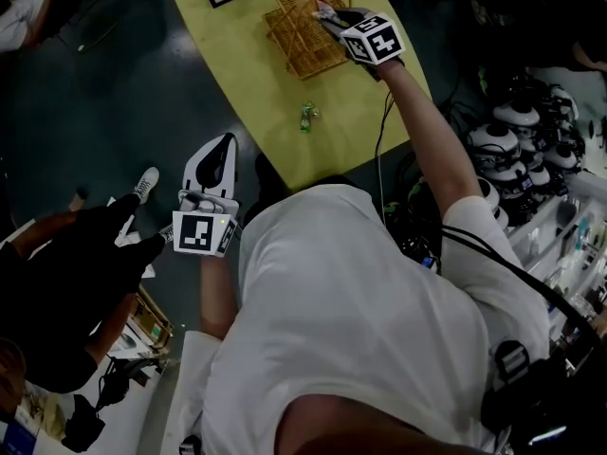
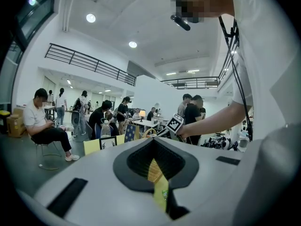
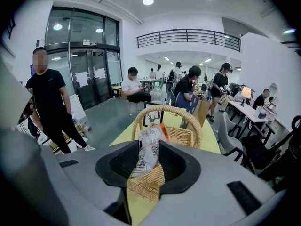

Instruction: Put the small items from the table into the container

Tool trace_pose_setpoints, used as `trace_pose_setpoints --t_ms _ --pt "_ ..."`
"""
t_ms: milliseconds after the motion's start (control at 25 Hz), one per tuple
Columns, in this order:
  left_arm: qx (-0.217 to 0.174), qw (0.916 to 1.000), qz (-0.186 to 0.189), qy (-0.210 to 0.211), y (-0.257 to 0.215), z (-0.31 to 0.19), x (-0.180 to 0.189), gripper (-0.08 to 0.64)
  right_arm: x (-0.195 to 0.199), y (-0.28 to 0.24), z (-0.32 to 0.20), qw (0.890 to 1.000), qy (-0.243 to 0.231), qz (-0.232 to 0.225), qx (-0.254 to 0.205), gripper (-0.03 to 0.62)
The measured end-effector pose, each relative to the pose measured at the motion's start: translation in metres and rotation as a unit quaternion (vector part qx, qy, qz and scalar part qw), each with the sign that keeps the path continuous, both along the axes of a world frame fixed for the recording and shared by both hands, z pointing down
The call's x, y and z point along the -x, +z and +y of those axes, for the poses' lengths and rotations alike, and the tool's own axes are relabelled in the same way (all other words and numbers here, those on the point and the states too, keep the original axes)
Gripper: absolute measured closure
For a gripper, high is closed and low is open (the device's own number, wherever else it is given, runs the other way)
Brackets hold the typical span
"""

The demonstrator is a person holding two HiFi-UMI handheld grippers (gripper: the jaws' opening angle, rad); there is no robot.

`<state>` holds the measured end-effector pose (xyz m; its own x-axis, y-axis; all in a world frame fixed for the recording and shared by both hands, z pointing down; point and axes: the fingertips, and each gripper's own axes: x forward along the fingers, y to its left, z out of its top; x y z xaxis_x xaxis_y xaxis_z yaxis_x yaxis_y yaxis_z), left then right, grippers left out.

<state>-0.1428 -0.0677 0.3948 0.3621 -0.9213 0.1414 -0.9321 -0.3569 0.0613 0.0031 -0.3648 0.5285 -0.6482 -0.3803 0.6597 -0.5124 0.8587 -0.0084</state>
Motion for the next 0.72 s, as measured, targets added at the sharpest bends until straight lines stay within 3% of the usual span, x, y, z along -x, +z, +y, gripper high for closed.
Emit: trace_pose_setpoints --t_ms 120,720 --pt "-0.002 1.0 0.001 0.0 -0.001 -0.001 -0.001 0.552 0.0 0.001 -0.002 1.0 0.007 -0.005 0.002 0.402" --pt "-0.013 0.9998 0.006 0.017 -0.005 -0.007 -0.006 0.552 -0.017 -0.013 0.017 1.0 0.014 -0.027 0.004 0.405"
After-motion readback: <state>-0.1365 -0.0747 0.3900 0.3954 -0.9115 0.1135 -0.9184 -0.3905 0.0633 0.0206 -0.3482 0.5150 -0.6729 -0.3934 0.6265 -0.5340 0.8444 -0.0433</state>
